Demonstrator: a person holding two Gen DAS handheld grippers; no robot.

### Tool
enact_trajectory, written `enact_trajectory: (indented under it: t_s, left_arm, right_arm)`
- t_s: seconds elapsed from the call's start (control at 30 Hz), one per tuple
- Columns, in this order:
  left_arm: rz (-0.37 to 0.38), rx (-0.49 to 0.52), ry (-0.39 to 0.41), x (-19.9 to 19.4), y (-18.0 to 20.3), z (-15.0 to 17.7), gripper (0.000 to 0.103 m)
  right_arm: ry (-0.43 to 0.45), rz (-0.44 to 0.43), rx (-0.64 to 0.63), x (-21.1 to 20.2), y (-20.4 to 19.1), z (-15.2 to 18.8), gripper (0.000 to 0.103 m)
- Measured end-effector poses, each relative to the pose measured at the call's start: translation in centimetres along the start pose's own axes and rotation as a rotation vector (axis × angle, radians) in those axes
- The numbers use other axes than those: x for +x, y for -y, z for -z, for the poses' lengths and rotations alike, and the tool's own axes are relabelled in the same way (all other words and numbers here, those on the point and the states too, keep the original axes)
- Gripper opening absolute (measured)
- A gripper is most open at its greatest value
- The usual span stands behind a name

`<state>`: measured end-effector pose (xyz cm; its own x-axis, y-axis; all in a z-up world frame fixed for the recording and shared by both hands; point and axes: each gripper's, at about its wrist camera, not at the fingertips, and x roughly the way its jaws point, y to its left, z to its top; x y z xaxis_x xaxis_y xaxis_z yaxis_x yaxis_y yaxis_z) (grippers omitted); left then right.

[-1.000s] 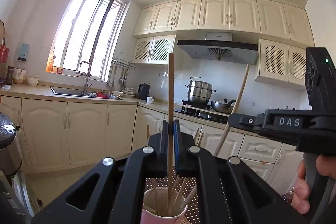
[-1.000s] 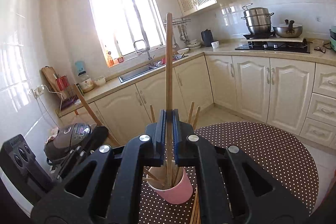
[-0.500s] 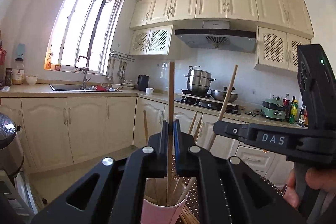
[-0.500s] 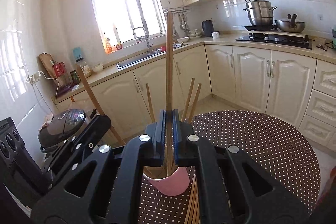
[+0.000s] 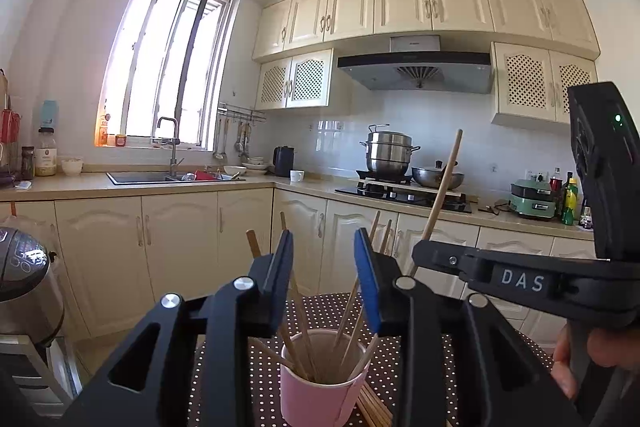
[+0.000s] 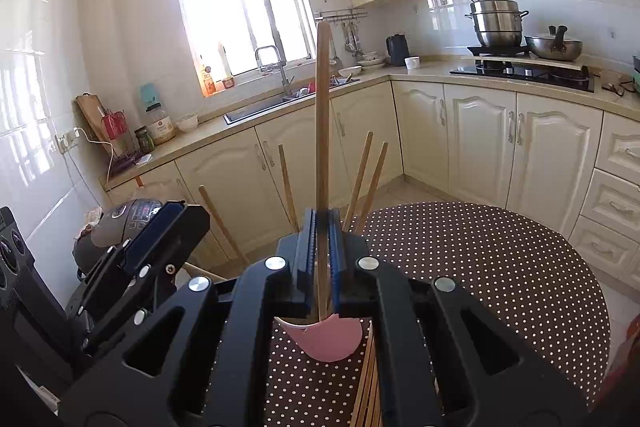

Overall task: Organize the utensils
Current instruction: 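Open the right gripper to drop chopsticks into the pink cup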

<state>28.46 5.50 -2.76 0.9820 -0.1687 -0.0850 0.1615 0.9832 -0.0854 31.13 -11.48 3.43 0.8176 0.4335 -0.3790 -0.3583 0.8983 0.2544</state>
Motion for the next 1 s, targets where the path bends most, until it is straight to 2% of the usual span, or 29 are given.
enact_trajectory:
  t_s: [0.3,0.9,0.97,1.0]
  left_arm:
    - [-0.011,-0.005,0.0,-0.31,0.05,-0.17,0.04]
    - [-0.036,-0.007,-0.005,-0.86,-0.13,-0.18,0.044]
    - [-0.036,-0.009,-0.006,-0.92,-0.12,-0.27,0.046]
    - [-0.037,-0.007,-0.006,-0.97,-0.11,-0.26,0.047]
  right_arm:
    - [-0.004,0.001,-0.002,0.04,-0.18,0.08,0.007]
    - [-0.014,-0.008,0.007,0.29,-0.63,0.62,0.008]
    - [-0.011,-0.009,0.01,0.23,-0.56,0.58,0.012]
    - [-0.009,-0.009,0.012,0.18,-0.54,0.55,0.02]
